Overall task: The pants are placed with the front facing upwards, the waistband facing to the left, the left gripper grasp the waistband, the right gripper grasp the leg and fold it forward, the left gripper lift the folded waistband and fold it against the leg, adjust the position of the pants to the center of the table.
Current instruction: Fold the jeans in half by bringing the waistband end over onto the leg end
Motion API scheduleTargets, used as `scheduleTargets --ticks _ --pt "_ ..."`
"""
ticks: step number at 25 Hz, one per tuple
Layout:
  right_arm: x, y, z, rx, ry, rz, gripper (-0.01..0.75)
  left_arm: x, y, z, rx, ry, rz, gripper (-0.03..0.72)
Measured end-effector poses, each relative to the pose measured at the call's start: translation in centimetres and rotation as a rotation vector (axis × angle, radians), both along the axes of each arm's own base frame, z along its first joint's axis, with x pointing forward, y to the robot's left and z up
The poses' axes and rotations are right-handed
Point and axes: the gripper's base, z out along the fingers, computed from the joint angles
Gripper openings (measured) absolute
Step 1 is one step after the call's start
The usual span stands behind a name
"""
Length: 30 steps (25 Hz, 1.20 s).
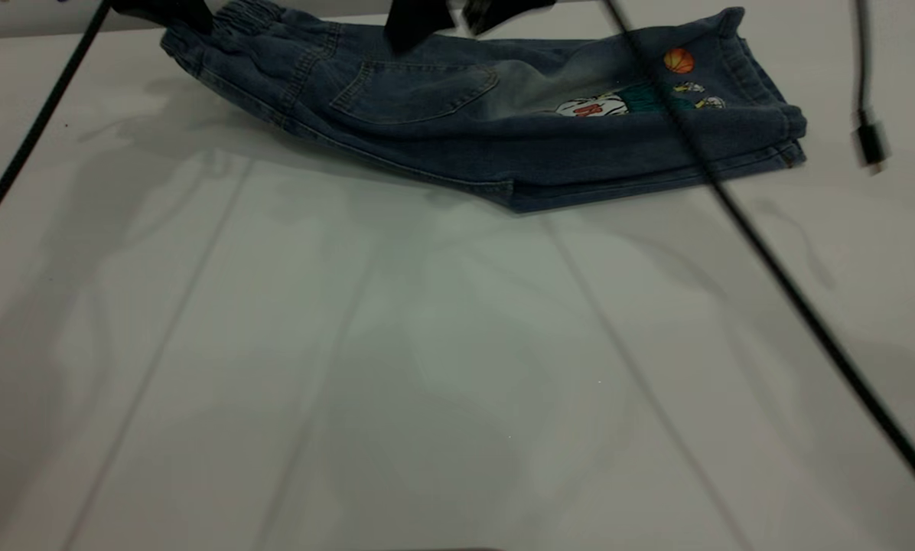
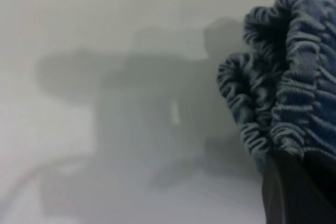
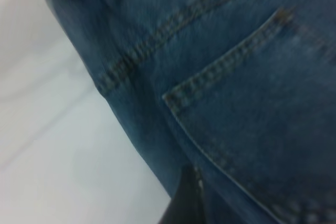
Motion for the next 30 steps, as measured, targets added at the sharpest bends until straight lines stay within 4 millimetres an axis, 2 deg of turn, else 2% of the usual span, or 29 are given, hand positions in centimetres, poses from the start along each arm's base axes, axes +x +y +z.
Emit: scheduleTargets --ticks 6,10,14,17,20,24,27,30 --pt "0.2 1.1 -4.7 0.001 0.076 0.003 0.568 -0.7 -0.1 4.1 0.02 -0.06 -0.044 0.041" --pt "-0.4 1.9 -6.4 0.011 0.131 0.017 0.546 -1.5 -0.6 7.7 0.038 -0.134 -0.077 0.041" --pt "-1.3 3.9 -5.6 0.06 0.174 0.082 0.542 -2.3 -2.5 9.9 0.051 -0.187 -0.137 0.041" --pt "-2.4 5.7 -4.5 0.099 0.23 0.194 0.542 -2.6 -4.5 10.2 0.049 -0.199 -0.181 0.041" --pt "-2.8 6.7 -2.9 0.142 0.283 0.274 0.542 -3.1 -6.7 10.2 0.057 -0.205 -0.239 0.041" --pt "-1.3 5.1 0.3 0.165 0.305 0.297 0.542 -3.6 -8.7 10.2 0.062 -0.212 -0.291 0.041" --pt "0.5 1.9 2.9 0.128 0.29 0.257 0.542 -3.8 -9.6 10.2 0.063 -0.214 -0.314 0.041" --pt "2.2 -2.5 3.8 0.052 0.307 0.166 0.542 -4.1 -10.6 10.2 0.064 -0.218 -0.337 0.041"
